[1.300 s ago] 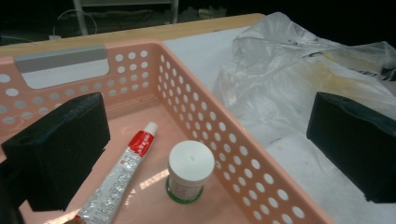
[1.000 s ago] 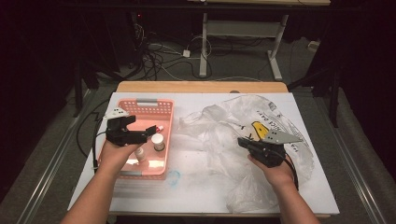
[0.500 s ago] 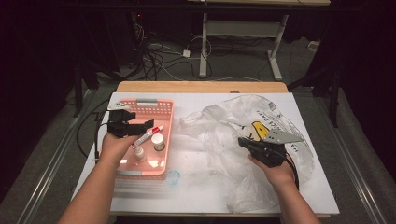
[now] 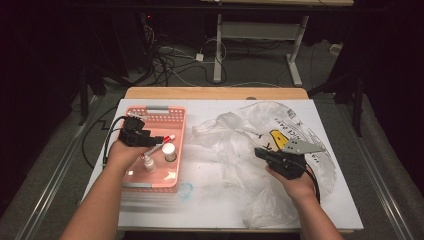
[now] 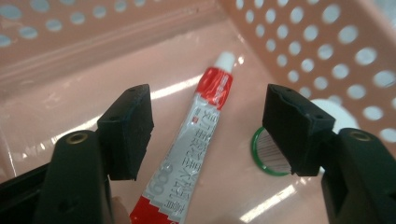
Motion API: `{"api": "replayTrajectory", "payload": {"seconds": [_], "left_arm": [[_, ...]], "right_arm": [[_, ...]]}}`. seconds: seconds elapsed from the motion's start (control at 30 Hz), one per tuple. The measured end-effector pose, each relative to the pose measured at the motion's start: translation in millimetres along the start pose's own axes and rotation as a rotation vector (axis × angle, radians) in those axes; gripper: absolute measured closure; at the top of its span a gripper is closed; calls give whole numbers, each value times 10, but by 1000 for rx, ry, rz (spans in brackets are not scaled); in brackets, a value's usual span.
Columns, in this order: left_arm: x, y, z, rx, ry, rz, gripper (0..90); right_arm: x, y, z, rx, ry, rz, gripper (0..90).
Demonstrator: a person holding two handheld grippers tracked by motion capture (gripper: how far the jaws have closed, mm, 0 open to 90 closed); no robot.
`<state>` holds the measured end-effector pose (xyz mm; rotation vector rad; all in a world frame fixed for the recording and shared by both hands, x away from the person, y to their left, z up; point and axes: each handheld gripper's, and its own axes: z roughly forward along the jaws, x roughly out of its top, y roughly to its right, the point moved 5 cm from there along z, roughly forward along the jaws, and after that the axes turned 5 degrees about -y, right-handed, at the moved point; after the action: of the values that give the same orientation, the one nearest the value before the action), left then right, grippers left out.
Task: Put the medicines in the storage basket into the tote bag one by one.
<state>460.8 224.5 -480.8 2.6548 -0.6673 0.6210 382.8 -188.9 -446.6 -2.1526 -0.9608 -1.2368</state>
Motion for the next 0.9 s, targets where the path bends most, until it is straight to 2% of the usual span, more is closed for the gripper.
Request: {"api": "replayTrajectory", "payload": {"seconds": [0.1, 0.23, 0.3, 0.4, 0.47, 0.53, 0.6, 0.63, 0.9], "left_arm": [[-20, -1, 72, -9, -46, 9, 343], [-45, -7, 142, -13, -80, 26, 390], [-60, -20, 182, -2, -102, 36, 401], [-67, -47, 209, 0, -112, 30, 439], [-57, -39, 225, 6, -127, 44, 471], [-57, -25, 252, 32, -148, 68, 507], [-72, -16, 291, 65, -189, 92, 519], [-71, -15, 293, 73, -189, 104, 530], [-67, -15, 304, 83, -181, 115, 626]], "right_arm": [[3, -4, -3, 3, 1, 3, 900], [1, -4, -1, 0, -3, 4, 900], [1, -1, 2, 2, -2, 3, 900], [-3, -8, 7, 2, -6, 4, 900], [-2, -9, 5, 2, -5, 2, 900], [-3, -7, 3, 1, -5, 4, 900], [-6, -2, 5, -4, -5, 8, 900], [-6, -1, 6, -3, -5, 8, 900], [-5, -8, 5, 1, -6, 9, 900]]}}
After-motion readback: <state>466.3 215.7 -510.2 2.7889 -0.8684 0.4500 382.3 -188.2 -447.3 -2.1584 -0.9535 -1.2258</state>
